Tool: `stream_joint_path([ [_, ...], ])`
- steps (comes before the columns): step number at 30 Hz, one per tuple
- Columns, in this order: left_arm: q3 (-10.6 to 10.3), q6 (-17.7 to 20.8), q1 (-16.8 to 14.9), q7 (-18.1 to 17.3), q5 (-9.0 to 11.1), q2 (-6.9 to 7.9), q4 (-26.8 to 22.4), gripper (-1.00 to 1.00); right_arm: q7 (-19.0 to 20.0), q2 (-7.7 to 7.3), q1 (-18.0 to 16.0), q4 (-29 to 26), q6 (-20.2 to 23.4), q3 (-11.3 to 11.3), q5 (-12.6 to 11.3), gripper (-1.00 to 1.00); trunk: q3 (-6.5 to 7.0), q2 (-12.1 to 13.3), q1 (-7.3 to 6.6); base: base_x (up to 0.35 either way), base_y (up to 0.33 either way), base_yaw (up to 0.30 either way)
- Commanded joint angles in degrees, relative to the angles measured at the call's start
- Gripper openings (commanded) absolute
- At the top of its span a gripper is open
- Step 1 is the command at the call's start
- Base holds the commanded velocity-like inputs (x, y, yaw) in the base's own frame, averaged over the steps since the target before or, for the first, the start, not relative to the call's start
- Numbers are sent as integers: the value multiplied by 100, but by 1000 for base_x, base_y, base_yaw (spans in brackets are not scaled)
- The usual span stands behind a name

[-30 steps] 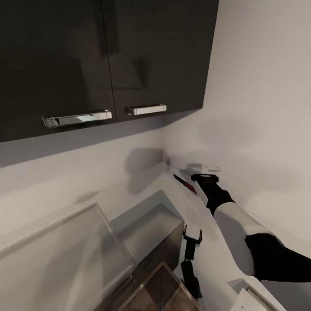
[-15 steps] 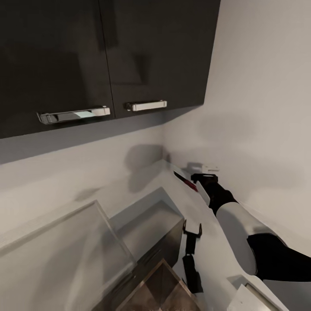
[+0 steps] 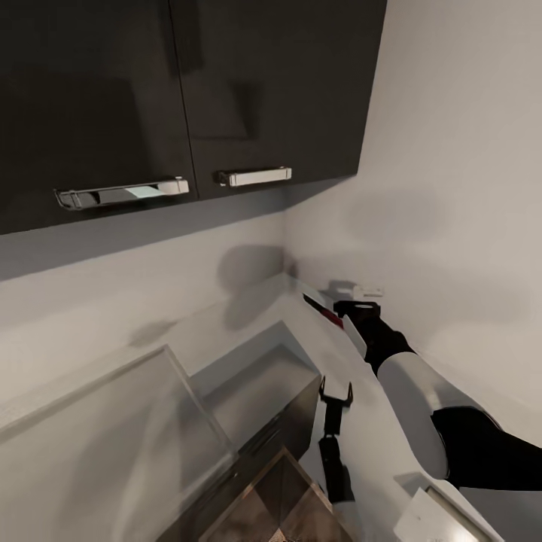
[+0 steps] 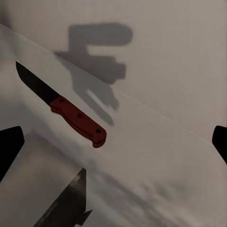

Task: In the kitchen, take the Vidalia onion out of the sink, dice it on the chopping board with the paring knife, put the diced onion into the bowl on the countertop, then place both the paring knife and the chopping board into the sink.

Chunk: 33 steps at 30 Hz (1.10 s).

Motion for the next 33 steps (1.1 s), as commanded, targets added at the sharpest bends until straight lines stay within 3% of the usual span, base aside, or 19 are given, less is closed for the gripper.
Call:
stream_joint_path([
  [1,7,3,1,-54,61,0,-6,100,-34,-5,-5,-8,32,29,-31,100,-21,-13,3,0,0,0],
  [14,7,6,1,-54,61,0,3,100,240,-114,-4,-10,22,28,-30,100,-141,-13,3,0,0,0],
  [33,7,7,1,-54,61,0,3,100,270,-125,-6,-25,-244,28,-30,100,-317,-13,3,0,0,0],
])
